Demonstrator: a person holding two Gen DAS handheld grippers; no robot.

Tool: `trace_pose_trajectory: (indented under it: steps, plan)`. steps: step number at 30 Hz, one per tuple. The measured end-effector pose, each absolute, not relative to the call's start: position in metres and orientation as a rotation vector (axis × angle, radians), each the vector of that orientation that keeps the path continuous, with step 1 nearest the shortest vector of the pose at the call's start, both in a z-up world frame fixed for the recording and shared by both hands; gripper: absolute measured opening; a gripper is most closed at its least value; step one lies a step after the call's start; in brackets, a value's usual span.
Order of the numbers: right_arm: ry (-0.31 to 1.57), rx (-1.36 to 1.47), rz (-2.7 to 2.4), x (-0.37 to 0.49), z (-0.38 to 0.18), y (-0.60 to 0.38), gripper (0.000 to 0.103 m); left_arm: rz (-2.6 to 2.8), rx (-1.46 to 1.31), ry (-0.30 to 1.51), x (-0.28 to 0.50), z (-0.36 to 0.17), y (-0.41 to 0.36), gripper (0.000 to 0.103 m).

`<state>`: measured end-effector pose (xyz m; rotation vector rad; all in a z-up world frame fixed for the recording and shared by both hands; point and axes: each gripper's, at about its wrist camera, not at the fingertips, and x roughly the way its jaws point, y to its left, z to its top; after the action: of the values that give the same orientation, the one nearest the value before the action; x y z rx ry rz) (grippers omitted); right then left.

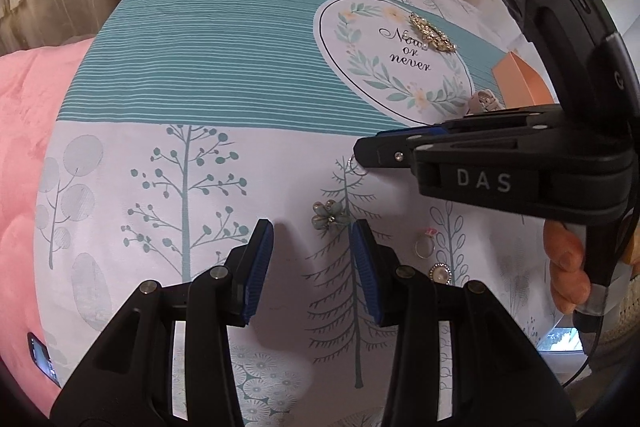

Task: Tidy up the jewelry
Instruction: 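Grasp the silver flower earring with the left tool while the right tool grasps a red-stone ring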

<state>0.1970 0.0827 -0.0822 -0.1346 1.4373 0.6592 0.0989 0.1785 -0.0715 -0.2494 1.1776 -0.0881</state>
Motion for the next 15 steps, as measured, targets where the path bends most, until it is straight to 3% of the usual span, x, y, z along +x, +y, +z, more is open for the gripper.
trace_pose_trajectory:
  steps: [3, 15]
  plan:
    - [1.436, -0.142, 0.668, 0.195, -0.084, 0.084, 0.009, -0.091, -0.249, 1.178, 0.1, -0.071, 0.178, 0.038]
    - [1.383, -0.082, 0.683, 0.193, -0.059, 0.059, 0.008, -0.106, -0.219, 1.187, 0.106, -0.072, 0.165, 0.038]
